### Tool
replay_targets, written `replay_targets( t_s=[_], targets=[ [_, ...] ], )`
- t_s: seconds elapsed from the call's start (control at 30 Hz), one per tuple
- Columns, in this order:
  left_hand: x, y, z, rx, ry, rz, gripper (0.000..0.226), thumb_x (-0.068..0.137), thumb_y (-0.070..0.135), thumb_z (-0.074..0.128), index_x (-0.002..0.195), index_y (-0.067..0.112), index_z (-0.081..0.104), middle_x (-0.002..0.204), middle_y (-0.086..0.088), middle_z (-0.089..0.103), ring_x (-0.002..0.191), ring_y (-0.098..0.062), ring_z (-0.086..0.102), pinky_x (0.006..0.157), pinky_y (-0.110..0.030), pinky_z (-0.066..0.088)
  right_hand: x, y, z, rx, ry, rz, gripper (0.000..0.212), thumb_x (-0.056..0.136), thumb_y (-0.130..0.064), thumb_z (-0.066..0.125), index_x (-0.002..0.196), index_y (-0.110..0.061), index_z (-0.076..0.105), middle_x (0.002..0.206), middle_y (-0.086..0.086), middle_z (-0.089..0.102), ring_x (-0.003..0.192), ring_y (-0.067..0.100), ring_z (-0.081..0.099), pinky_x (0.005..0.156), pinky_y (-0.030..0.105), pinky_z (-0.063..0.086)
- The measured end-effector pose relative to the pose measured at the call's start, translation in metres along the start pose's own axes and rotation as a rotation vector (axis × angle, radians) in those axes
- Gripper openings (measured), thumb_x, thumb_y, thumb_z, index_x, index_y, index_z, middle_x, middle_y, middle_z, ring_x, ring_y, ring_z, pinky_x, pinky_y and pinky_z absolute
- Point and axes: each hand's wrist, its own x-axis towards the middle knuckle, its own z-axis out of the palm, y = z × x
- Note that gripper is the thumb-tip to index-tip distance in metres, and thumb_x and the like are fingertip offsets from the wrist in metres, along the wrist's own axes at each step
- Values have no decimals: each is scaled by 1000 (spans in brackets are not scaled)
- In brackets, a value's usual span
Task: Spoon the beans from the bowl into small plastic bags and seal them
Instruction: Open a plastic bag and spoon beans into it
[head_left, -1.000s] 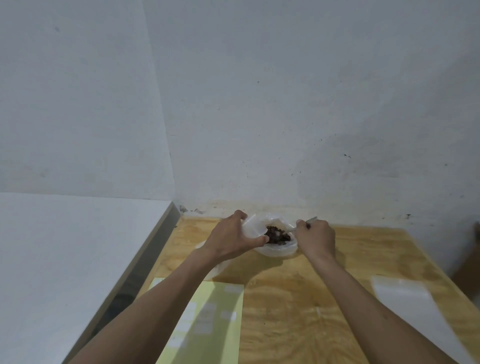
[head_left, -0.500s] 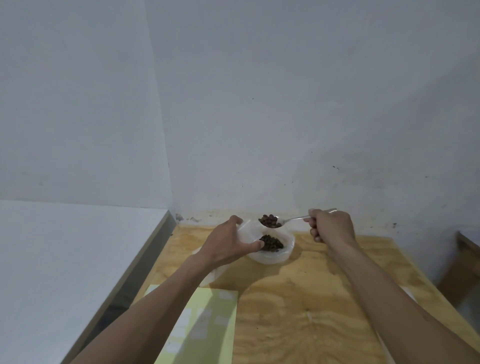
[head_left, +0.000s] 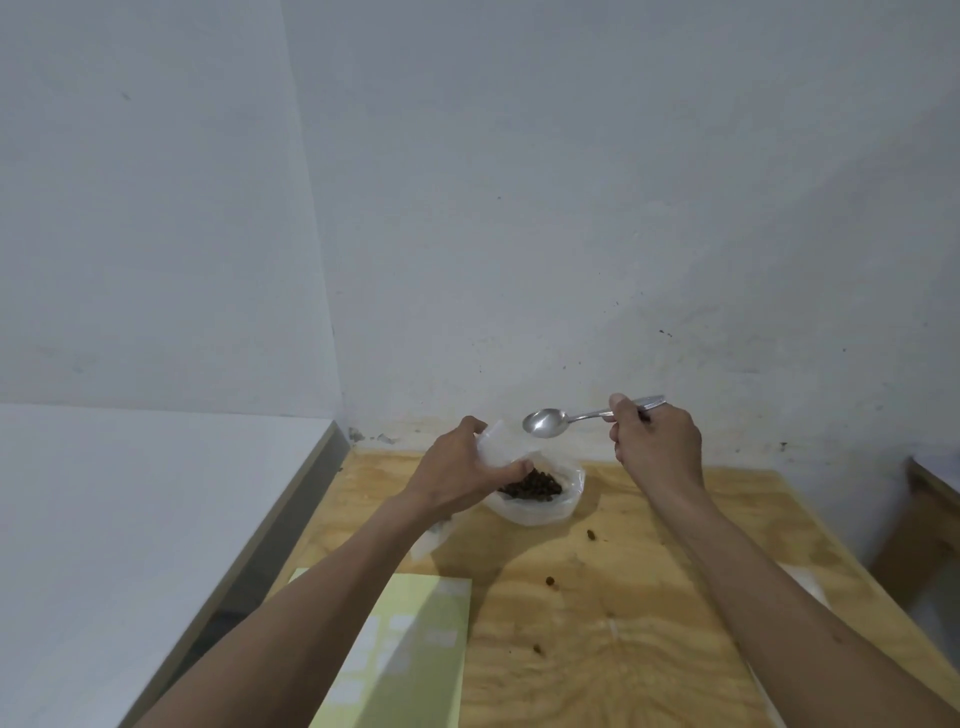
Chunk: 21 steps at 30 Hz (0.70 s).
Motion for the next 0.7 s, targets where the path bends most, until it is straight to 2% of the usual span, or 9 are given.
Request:
replay_targets(
  t_s=[0.1, 0.17, 0.3, 0.43, 0.5, 0.6, 0.67, 0.7],
  targets=[
    [2, -5, 3, -2, -2, 2, 80, 71, 70, 75, 125, 16, 51, 101, 8, 65, 91, -12, 64, 78, -35, 56, 3, 14, -2, -129, -15, -18, 40, 101, -28, 54, 77, -4, 75, 71, 12, 72, 70, 29, 67, 59, 29, 45],
    [3, -7, 4, 5, 5, 4, 80, 72, 68, 75, 127, 15, 50, 103, 7, 65, 94, -15, 64, 81, -35, 56, 3, 24, 0, -252, -50, -87, 43, 102, -29, 53, 77, 0, 73, 68, 14, 70, 64, 25, 65, 52, 22, 40],
    [8, -10, 6, 21, 5, -1, 81, 75, 66, 75, 131, 13, 48, 104, 6, 61, 95, -16, 61, 75, -31, 51, 0, 41, 12, -409, -107, -200, 39, 104, -32, 52, 70, -14, 62, 51, -1, 53, 47, 12, 51, 45, 22, 32],
    [11, -12, 10, 8, 1, -12, 80, 73, 67, 75, 127, 15, 50, 101, 6, 63, 91, -16, 62, 65, -27, 45, -7, 54, 30, -514, -153, -269, 32, 105, -35, 49, 88, -18, 69, 51, -10, 47, 56, 18, 53, 52, 29, 37],
    [11, -12, 11, 13, 1, -3, 77, 75, 64, 76, 128, 14, 50, 102, 5, 62, 91, -17, 61, 64, -26, 44, -10, 60, 40, -498, -142, -196, 35, 105, -33, 49, 85, -12, 70, 51, -6, 51, 56, 21, 55, 52, 32, 38],
    [13, -15, 11, 15, 2, 1, 75, 77, 60, 77, 129, 13, 49, 102, 3, 62, 90, -18, 61, 63, -25, 43, -11, 68, 55, -333, -122, 82, 43, 101, -24, 52, 73, 5, 68, 65, 15, 69, 60, 30, 63, 55, 36, 48],
    [13, -18, 9, 9, 4, -1, 77, 76, 61, 77, 130, 13, 49, 102, 3, 63, 89, -17, 61, 63, -26, 44, -10, 72, 62, -187, -111, 285, 39, 96, -20, 54, 79, 12, 71, 74, 22, 73, 61, 35, 63, 56, 33, 44],
    [13, -19, 8, 10, 5, -3, 79, 76, 62, 77, 131, 13, 49, 101, 3, 63, 89, -16, 61, 64, -26, 45, -11, 71, 64, -136, -103, 353, 37, 94, -18, 55, 82, 13, 71, 71, 22, 71, 57, 31, 59, 56, 31, 41]
  ],
)
